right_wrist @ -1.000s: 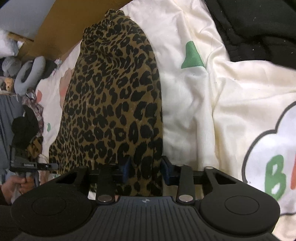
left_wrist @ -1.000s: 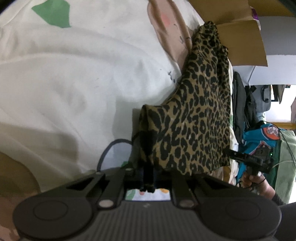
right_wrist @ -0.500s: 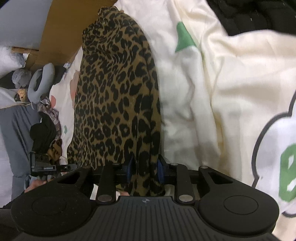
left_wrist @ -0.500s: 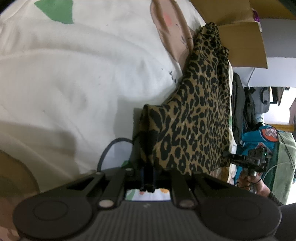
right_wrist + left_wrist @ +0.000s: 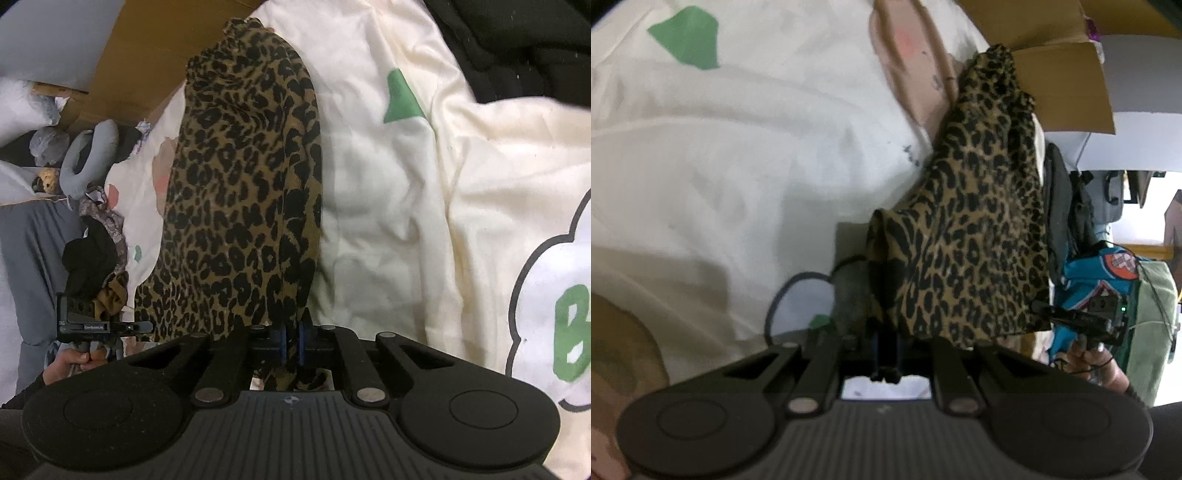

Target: Fold clothes

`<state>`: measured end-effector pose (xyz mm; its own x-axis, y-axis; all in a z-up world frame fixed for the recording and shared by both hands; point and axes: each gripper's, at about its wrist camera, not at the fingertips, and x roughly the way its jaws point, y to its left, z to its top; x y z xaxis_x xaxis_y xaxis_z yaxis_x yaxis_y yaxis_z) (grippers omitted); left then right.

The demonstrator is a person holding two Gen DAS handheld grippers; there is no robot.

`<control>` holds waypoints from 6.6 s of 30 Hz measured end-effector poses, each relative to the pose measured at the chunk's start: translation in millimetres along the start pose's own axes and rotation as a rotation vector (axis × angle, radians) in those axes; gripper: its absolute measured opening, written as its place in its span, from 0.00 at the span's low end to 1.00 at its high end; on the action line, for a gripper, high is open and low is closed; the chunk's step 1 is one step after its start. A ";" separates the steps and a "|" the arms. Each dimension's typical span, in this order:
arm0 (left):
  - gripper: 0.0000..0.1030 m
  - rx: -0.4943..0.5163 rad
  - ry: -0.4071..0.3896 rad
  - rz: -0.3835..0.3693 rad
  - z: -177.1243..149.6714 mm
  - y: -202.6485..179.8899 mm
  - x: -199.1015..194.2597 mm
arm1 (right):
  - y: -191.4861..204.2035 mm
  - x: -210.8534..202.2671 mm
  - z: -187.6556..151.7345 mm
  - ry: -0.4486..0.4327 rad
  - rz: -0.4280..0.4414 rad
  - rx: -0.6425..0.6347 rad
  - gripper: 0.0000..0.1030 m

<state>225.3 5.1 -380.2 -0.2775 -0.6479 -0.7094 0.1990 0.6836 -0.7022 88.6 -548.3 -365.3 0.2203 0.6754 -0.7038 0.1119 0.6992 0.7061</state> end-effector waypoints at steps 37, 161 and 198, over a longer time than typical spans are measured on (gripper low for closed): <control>0.08 0.072 -0.025 -0.085 6.8 -34.8 -46.5 | 10.9 -45.9 -14.3 -0.074 0.107 0.075 0.03; 0.32 0.665 -0.174 0.340 149.6 -209.9 136.1 | 43.7 8.6 80.0 -0.585 -0.113 -0.136 0.65; 0.00 1.055 -0.023 0.305 154.3 -261.6 155.1 | 35.1 14.0 97.9 -0.573 -0.286 -0.160 0.03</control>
<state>275.3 -326.1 -315.9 -0.0652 -0.5140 -0.8553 0.9631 0.1919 -0.1887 190.5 -537.3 -342.7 0.6892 0.2572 -0.6773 0.1068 0.8886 0.4461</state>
